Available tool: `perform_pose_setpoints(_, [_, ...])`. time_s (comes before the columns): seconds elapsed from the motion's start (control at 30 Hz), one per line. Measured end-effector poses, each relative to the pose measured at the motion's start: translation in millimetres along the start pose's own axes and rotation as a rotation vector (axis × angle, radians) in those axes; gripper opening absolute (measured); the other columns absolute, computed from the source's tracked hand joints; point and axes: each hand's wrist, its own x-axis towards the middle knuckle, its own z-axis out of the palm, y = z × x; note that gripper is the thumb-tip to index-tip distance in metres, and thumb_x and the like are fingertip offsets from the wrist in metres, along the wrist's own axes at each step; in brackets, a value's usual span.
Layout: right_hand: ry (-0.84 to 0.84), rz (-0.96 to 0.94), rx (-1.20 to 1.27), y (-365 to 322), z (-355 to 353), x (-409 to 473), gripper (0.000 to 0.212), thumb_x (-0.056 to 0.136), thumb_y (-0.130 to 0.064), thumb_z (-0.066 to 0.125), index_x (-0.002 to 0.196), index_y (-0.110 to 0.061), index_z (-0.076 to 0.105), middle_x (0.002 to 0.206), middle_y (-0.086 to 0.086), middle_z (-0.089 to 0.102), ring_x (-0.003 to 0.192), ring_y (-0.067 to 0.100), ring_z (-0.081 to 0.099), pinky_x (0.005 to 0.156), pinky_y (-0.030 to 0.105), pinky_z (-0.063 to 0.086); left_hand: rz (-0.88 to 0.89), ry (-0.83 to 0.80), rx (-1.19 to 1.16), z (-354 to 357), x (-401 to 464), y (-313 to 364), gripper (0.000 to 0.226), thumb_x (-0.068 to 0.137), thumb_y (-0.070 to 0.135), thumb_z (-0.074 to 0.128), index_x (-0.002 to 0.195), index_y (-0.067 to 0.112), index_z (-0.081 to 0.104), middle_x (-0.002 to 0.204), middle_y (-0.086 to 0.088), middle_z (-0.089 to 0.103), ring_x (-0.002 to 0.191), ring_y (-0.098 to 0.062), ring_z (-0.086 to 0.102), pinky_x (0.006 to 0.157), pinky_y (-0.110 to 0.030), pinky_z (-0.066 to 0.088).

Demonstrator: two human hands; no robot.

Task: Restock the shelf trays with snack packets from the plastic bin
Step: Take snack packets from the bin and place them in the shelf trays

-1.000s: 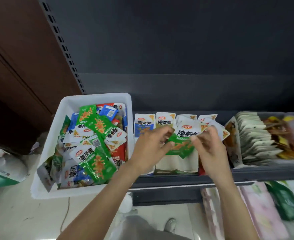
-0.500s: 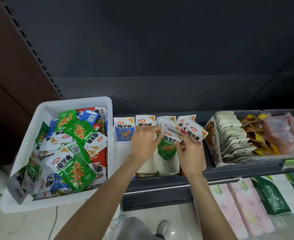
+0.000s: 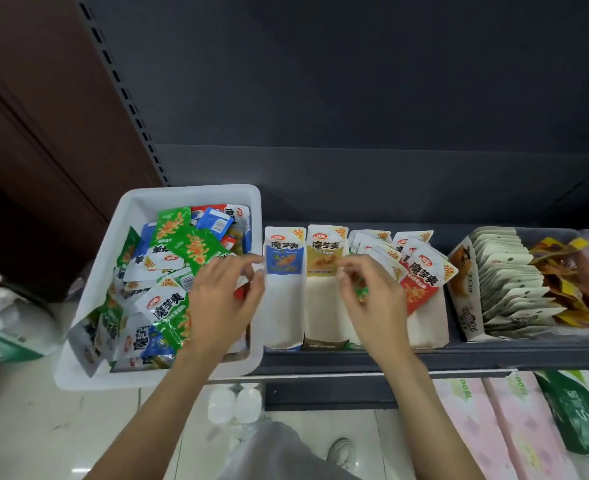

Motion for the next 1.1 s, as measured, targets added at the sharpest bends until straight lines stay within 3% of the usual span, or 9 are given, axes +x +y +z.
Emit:
perform_pose_setpoints(0.1, [-0.261, -0.150, 0.036, -34, 36, 8, 0.014, 0.091, -0.015, 0.058, 0.104, -0.014, 0.062, 0.097, -0.004, 0.066, 0.080, 0.004, 0.059, 0.070, 0.022, 0.052, -0.088, -0.152, 0.203, -37, -17, -50, 0.027, 0.080, 0.029, 0.063, 0.101, 0.013, 0.065, 0.080, 0.001, 0.064, 0.078, -0.020, 0.056, 0.071, -0.033, 0.049])
perform_pose_setpoints(0.2, [-0.543, -0.178, 0.005, -60, 85, 12, 0.022, 0.092, -0.018, 0.057, 0.114, -0.015, 0.059, 0.103, -0.001, 0.064, 0.085, 0.011, 0.060, 0.074, 0.031, 0.053, -0.362, -0.450, 0.387, -58, -34, -97, 0.066, 0.072, 0.041, 0.077, 0.127, 0.012, 0.054, 0.117, -0.014, 0.059, 0.110, -0.037, 0.051, 0.093, -0.050, 0.043])
perform_pose_setpoints(0.3, [-0.721, -0.205, -0.081, -76, 133, 15, 0.036, 0.093, -0.024, 0.056, 0.127, -0.015, 0.052, 0.113, 0.004, 0.061, 0.097, 0.019, 0.061, 0.082, 0.038, 0.052, -0.487, -0.658, 0.442, -68, -40, -122, 0.101, 0.067, 0.064, 0.069, 0.145, 0.014, 0.030, 0.141, -0.013, 0.041, 0.129, -0.036, 0.035, 0.106, -0.048, 0.031])
perform_pose_setpoints(0.43, [-0.882, -0.182, -0.254, -87, 174, 14, 0.064, 0.088, -0.032, 0.064, 0.141, -0.011, 0.035, 0.122, 0.012, 0.054, 0.109, 0.026, 0.055, 0.083, 0.032, 0.045, -0.493, -0.700, 0.441, -68, -38, -126, 0.105, 0.065, 0.068, 0.067, 0.147, 0.017, 0.027, 0.141, -0.010, 0.038, 0.129, -0.031, 0.033, 0.105, -0.041, 0.031])
perform_pose_setpoints(0.53, [-0.869, -0.137, -0.304, -88, 191, 11, 0.068, 0.082, -0.028, 0.072, 0.136, -0.005, 0.037, 0.116, 0.014, 0.054, 0.104, 0.028, 0.056, 0.086, 0.034, 0.045, -0.470, -0.644, 0.412, -69, -37, -126, 0.102, 0.063, 0.066, 0.071, 0.144, 0.018, 0.032, 0.137, -0.010, 0.041, 0.126, -0.031, 0.033, 0.105, -0.041, 0.031])
perform_pose_setpoints(0.73, [-0.862, 0.090, -0.096, -85, 188, 13, 0.039, 0.088, -0.018, 0.066, 0.123, -0.005, 0.054, 0.111, 0.012, 0.063, 0.097, 0.023, 0.059, 0.075, 0.027, 0.041, -0.490, -0.508, 0.191, -63, -44, -136, 0.086, 0.066, 0.040, 0.082, 0.139, 0.017, 0.043, 0.132, -0.009, 0.047, 0.123, -0.029, 0.040, 0.104, -0.041, 0.034])
perform_pose_setpoints(0.83, [-0.707, 0.147, 0.014, -86, 172, 12, 0.021, 0.093, -0.023, 0.059, 0.108, -0.009, 0.062, 0.101, 0.005, 0.068, 0.081, 0.013, 0.058, 0.068, 0.022, 0.039, -0.641, -0.244, -0.083, -61, -43, -124, 0.076, 0.071, 0.020, 0.081, 0.137, 0.017, 0.042, 0.132, -0.008, 0.046, 0.120, -0.024, 0.044, 0.101, -0.041, 0.041])
perform_pose_setpoints(0.93, [-0.544, 0.336, 0.303, -83, 147, 15, 0.014, 0.093, -0.025, 0.059, 0.100, -0.013, 0.060, 0.095, 0.002, 0.068, 0.085, 0.014, 0.062, 0.075, 0.027, 0.048, -0.865, -0.069, -0.506, -70, -30, -93, 0.060, 0.082, 0.017, 0.072, 0.135, 0.022, 0.045, 0.133, 0.002, 0.048, 0.116, -0.015, 0.051, 0.087, -0.025, 0.047])
perform_pose_setpoints(1.1, [-0.486, 0.591, 0.767, -76, 96, 12, 0.018, 0.089, -0.013, 0.064, 0.106, -0.014, 0.059, 0.093, 0.003, 0.070, 0.086, 0.011, 0.066, 0.072, 0.021, 0.052, -0.808, -0.323, -0.866, -77, -5, -43, 0.035, 0.085, 0.011, 0.064, 0.114, 0.028, 0.060, 0.103, 0.006, 0.063, 0.091, -0.003, 0.064, 0.068, -0.013, 0.049])
